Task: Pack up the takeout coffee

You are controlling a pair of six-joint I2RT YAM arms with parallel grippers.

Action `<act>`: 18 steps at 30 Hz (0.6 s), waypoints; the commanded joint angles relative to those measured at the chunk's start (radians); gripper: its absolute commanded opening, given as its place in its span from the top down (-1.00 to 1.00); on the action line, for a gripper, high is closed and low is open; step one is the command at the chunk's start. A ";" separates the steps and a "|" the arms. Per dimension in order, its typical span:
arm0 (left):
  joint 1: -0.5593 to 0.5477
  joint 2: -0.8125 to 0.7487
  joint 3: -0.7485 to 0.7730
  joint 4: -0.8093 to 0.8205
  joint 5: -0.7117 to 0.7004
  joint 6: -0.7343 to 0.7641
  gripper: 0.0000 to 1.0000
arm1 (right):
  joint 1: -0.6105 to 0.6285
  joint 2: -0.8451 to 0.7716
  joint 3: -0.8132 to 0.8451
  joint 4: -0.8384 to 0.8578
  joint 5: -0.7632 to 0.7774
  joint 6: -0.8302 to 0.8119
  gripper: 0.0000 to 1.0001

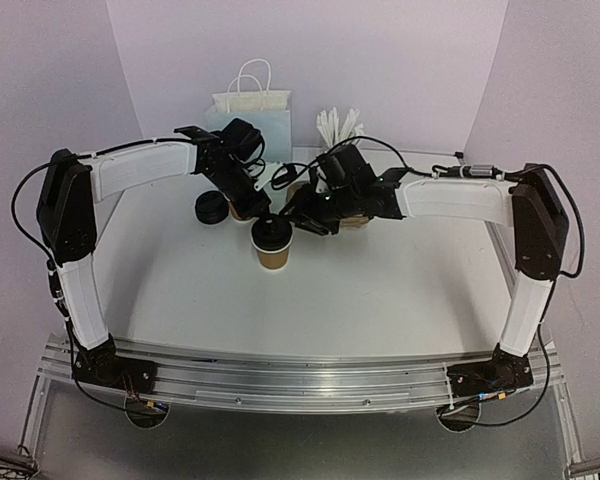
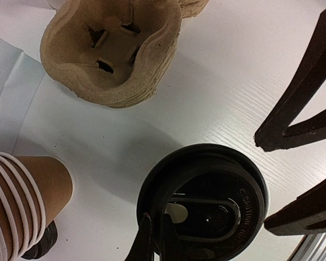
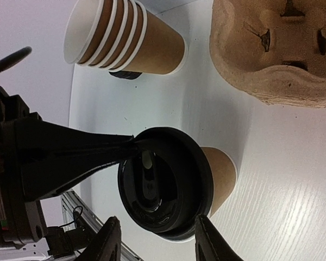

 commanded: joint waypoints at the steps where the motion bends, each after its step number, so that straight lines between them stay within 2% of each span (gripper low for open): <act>1: 0.001 -0.061 -0.013 0.021 0.010 -0.031 1.00 | 0.016 0.035 0.053 0.013 0.013 0.011 0.18; 18: 0.001 -0.121 -0.010 -0.022 0.038 -0.058 1.00 | 0.047 0.031 0.087 -0.060 0.082 -0.013 0.23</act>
